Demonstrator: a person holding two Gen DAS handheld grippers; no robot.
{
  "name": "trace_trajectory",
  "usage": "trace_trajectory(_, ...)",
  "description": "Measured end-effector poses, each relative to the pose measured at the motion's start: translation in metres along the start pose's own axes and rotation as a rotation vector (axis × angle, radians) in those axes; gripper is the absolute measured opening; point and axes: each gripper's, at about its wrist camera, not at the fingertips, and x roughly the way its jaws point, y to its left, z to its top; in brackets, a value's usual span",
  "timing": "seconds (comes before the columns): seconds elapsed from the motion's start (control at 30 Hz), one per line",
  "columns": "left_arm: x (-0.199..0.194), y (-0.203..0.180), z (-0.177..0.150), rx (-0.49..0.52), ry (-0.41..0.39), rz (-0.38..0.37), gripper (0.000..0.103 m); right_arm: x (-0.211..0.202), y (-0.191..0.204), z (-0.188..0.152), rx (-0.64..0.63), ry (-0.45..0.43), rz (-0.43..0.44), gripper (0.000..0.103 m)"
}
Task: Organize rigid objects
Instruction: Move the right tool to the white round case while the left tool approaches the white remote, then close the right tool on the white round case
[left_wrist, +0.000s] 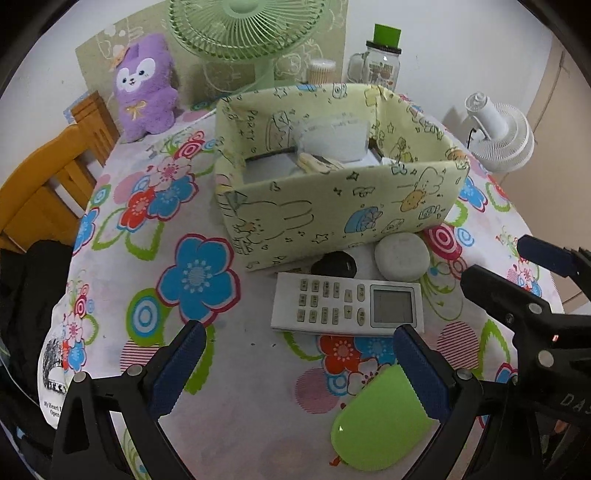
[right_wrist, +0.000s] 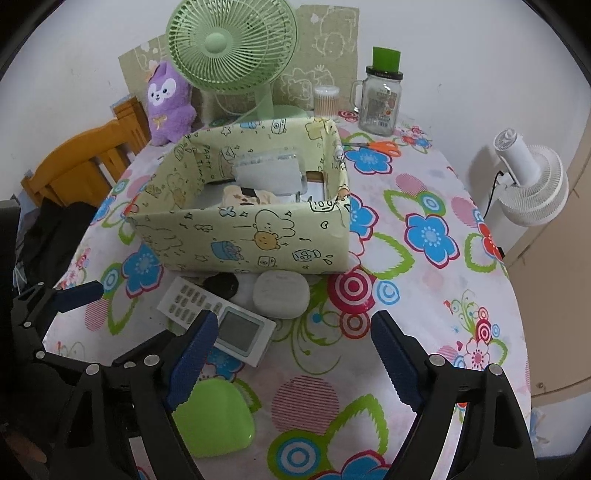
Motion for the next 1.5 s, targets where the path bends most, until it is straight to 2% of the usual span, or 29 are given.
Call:
trace_trajectory(0.37, 0.025, -0.009, -0.001, 0.023, 0.045, 0.002, 0.102, 0.038, -0.006, 0.006, -0.010, 0.059, 0.017, 0.087)
trace_trajectory(0.77, 0.043, -0.009, 0.003, 0.055, 0.081, -0.011, 0.102, 0.074, -0.003, 0.012, -0.020, 0.114, 0.045, 0.082)
trace_trajectory(1.1, 0.045, -0.008, 0.009, 0.085, 0.089, -0.040, 0.102, 0.097, 0.007, 0.014, -0.034, 0.154, 0.057, 0.068)
trace_trajectory(1.27, 0.052, -0.002, 0.018, 0.079, 0.099, -0.062, 0.103, 0.103, 0.011, 0.016, -0.040, 0.158, 0.046, 0.066)
trace_trajectory(1.33, 0.053, 0.000, 0.021, 0.072, 0.102, -0.072, 0.103, 0.104, 0.015, 0.017, -0.057, 0.156, 0.029, 0.059)
trace_trajectory(1.5, 0.060, 0.005, 0.024, 0.066, 0.104, -0.118, 0.103, 0.106, 0.020, 0.020, -0.054, 0.163, 0.024, 0.059)
